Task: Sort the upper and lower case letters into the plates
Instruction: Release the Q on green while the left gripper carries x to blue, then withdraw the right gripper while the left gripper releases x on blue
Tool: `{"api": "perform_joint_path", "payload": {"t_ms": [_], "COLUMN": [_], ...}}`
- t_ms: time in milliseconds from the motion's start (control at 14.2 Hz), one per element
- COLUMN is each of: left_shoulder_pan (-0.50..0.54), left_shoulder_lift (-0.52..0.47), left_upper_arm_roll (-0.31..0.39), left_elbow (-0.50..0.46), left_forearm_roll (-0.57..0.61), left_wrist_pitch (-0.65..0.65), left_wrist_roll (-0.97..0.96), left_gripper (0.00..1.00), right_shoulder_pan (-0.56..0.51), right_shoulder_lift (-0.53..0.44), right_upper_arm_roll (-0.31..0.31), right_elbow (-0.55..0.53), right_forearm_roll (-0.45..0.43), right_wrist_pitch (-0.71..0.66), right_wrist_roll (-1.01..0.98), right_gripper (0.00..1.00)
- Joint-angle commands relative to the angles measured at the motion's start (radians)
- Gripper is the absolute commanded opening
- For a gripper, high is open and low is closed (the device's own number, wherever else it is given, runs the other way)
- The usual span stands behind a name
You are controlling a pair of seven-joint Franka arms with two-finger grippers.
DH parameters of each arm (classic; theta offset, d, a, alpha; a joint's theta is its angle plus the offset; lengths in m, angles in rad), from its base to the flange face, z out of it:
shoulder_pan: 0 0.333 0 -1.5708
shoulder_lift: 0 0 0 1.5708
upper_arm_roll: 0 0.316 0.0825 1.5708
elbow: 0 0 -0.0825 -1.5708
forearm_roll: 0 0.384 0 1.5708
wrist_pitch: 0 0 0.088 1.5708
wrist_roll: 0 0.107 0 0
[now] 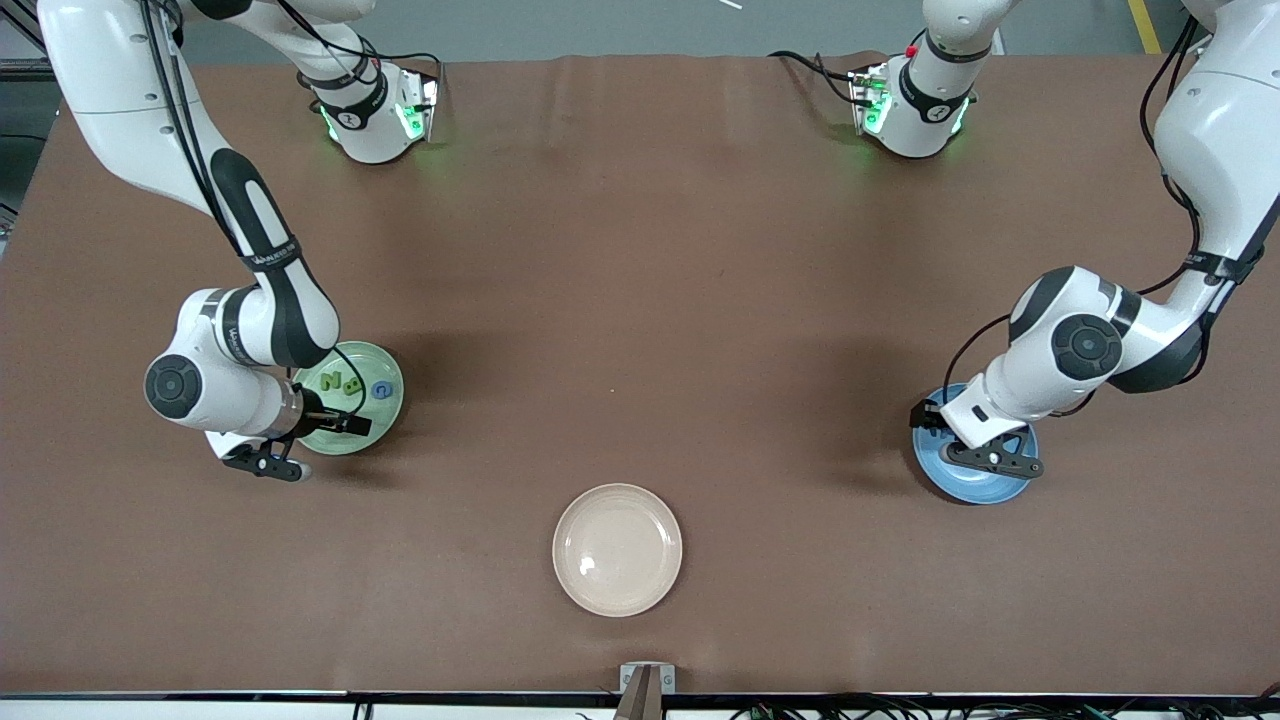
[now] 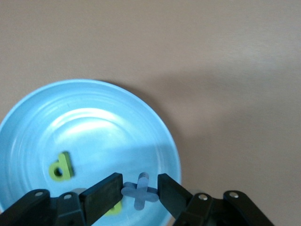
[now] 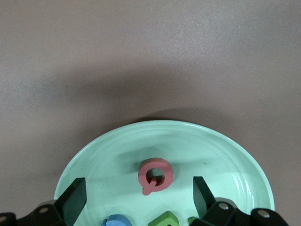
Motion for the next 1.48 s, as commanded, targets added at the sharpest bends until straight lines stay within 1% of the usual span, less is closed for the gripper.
{"api": "perform_joint_path", "payload": {"t_ms": [0,141,211,281,351,422,492,633,703,843,984,1124,1265,1335,1406], "left_shoulder_pan": [-0.042,-0.055,-0.068,-0.087,-0.113,-0.128,-0.133,-0.133,-0.133,-0.133,-0.131,-0.131,-0.127,-0.119,-0.118], "left_shoulder_lift": [0.003,0.024,0.035,0.038,0.037,0.038,0.04,0.04,0.041,0.041,0.053,0.05,0.04,0.024,0.006], "left_upper_arm_roll": [0.064,0.095,0.103,0.129,0.159,0.173,0.184,0.193,0.193,0.195,0.195,0.196,0.193,0.189,0.181], "left_elbow": [0.014,0.042,0.05,0.054,0.062,0.071,0.073,0.073,0.073,0.073,0.08,0.082,0.08,0.074,0.07], "left_forearm_roll": [0.025,0.037,0.037,0.039,0.037,0.037,0.037,0.037,0.037,0.037,0.037,0.037,0.036,0.036,0.034], "left_wrist_pitch": [0.046,0.049,0.063,0.081,0.095,0.098,0.109,0.12,0.12,0.12,0.12,0.12,0.12,0.117,0.106], "left_wrist_roll": [0.03,0.049,0.047,0.047,0.047,0.047,0.049,0.055,0.056,0.056,0.056,0.055,0.059,0.064,0.065], "left_gripper": [0.1,0.1,0.1,0.1,0.1,0.1,0.1,0.1,0.1,0.11,0.15,0.35,0.92,1.0,1.0], "right_shoulder_pan": [-0.009,-0.025,-0.035,-0.039,-0.045,-0.045,-0.045,-0.045,-0.045,-0.048,-0.055,-0.056,-0.068,-0.068,-0.067], "right_shoulder_lift": [-0.03,-0.056,-0.059,-0.064,-0.067,-0.073,-0.088,-0.134,-0.154,-0.182,-0.203,-0.217,-0.223,-0.223,-0.222], "right_upper_arm_roll": [0.0,-0.005,-0.005,-0.007,-0.005,-0.005,-0.003,-0.003,-0.003,-0.005,-0.005,-0.005,-0.003,-0.003,-0.003], "right_elbow": [0.021,0.101,0.158,0.216,0.286,0.345,0.395,0.442,0.448,0.448,0.448,0.448,0.448,0.448,0.448], "right_forearm_roll": [-0.004,-0.008,-0.01,-0.022,-0.065,-0.1,-0.111,-0.113,-0.113,-0.111,-0.113,-0.113,-0.111,-0.111,-0.111], "right_wrist_pitch": [-0.055,-0.191,-0.282,-0.366,-0.46,-0.547,-0.628,-0.736,-0.765,-0.789,-0.81,-0.827,-0.829,-0.829,-0.827], "right_wrist_roll": [-0.118,-0.154,-0.155,-0.155,-0.155,-0.154,-0.155,-0.154,-0.152,-0.154,-0.155,-0.155,-0.155,-0.155,-0.154], "right_gripper": [1.0,1.0,1.0,1.0,1.0,1.0,1.0,1.0,1.0,1.0,1.0,1.0,1.0,1.0,1.0]}}
